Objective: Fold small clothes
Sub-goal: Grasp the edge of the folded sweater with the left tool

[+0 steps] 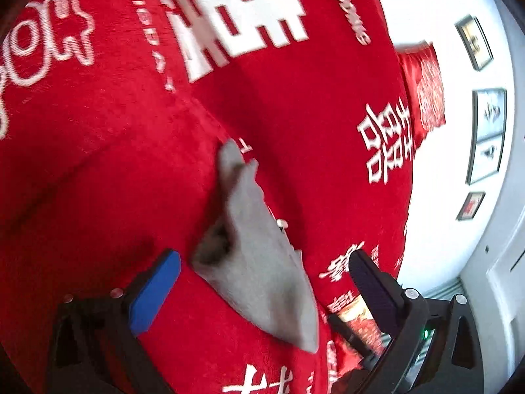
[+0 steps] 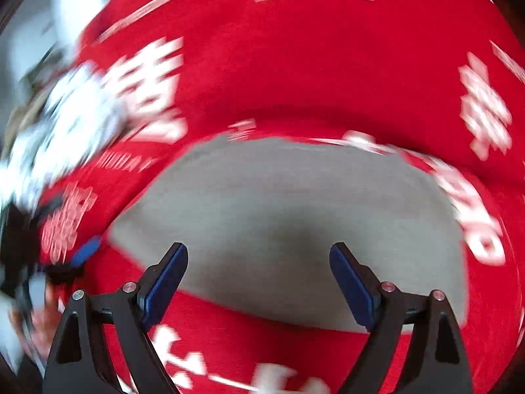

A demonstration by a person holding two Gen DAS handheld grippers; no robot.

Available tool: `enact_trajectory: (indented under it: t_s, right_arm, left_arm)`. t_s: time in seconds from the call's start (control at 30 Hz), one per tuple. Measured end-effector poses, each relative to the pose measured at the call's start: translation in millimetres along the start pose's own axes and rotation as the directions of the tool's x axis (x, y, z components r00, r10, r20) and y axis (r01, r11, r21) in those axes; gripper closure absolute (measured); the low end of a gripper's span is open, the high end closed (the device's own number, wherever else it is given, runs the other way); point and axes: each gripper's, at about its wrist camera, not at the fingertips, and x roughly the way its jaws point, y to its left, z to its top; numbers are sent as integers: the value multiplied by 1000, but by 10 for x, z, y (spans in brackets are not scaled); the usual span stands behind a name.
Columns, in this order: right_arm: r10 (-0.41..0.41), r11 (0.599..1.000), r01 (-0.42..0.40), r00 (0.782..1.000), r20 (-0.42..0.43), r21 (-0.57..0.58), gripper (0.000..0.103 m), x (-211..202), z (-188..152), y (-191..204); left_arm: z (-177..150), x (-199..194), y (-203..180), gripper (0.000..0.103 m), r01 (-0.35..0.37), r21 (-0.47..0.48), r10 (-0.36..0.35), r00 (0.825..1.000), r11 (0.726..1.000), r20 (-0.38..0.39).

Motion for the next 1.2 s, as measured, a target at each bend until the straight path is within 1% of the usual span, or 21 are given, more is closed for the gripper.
enact_trajectory:
  t_s: [0.07,0.13,0.2,0.23,0.27,0.3,0.33,0.37,0.53,0.67,0.8,0.87,0.93,0.97,1.0,1.03,1.07,1.1,1.13,1.17,1.2]
  right_arm:
    - [2,982,-6,1000,-22,-190,12,160,-24,423]
    - [-15,921,2,999,-28,-390,12,355,-108,846]
    - [-12,857,-17,999,-53,-515,15,573,-185,1151]
    - [3,830,-47,997,-80,-556,31,689,-209,1250]
    - [15,816,-76,994,-109,-573,42,786,-236,1285]
    - [64,828,-114,992,-110,-549,55,818,-191,1301]
    - [67,841,-116,992,-111,-529,84,836,-142,1295]
    - [51,851,-100,993,-108,-516,90,852,-94,1279]
    - [151,901,-150,988,-30,-408,94,559,-36,1119]
    - [203,913,-187,979,7,-363,94,406,-39,1033]
    - [176,883,-169,984,-24,-438,94,486,-86,1142]
    - [174,880,-167,984,-26,-445,94,491,-105,1150]
    - [180,885,-185,982,-52,-428,91,483,-108,1112]
    - [186,890,-196,980,-66,-411,88,466,-104,1071]
    - [203,900,-217,976,-78,-379,79,423,-93,990]
    - [226,906,-239,971,-79,-350,65,359,-95,908]
    - [248,911,-255,967,-66,-322,55,276,-99,815]
    - [255,925,-250,967,-19,-287,31,155,-93,681]
    - [239,940,-224,970,32,-256,15,78,-70,571]
    - [203,962,-181,975,94,-206,14,5,-4,429]
    - [176,973,-157,979,105,-168,14,4,61,337]
  left_arm:
    - [51,-22,102,0,-4,-39,4,1000,999,-10]
    - [63,-36,84,0,6,-26,-6,1000,1000,-10]
    - [47,8,47,0,-23,10,23,999,1000,-31]
    - [36,22,54,0,-29,18,30,999,999,-43]
    - [31,36,48,0,-36,28,37,998,999,-52]
    - [29,42,35,0,-35,39,37,998,999,-55]
    - [24,48,32,0,-30,41,32,998,999,-59]
    - [21,44,41,0,-24,41,27,998,999,-64]
    - [-10,95,13,0,7,37,-4,996,999,-85]
    - [-77,303,-89,0,67,49,-59,988,997,-145]
    - [-66,696,-228,0,80,94,-55,969,992,-242]
    - [-85,769,-268,1,103,113,-71,964,988,-257]
    - [-100,787,-235,27,116,102,-86,961,988,-264]
    - [-98,812,-182,48,110,78,-84,956,991,-280]
    - [-86,838,-72,61,85,34,-72,954,996,-290]
    - [-80,841,2,67,70,6,-65,955,998,-290]
    - [-72,829,81,74,62,-26,-67,957,998,-281]
    - [-76,815,120,74,70,-43,-79,958,997,-274]
    - [-80,803,112,74,70,-43,-79,961,997,-266]
    - [-92,800,84,74,62,-28,-67,964,998,-259]
    - [-122,804,26,74,38,10,-35,968,999,-247]
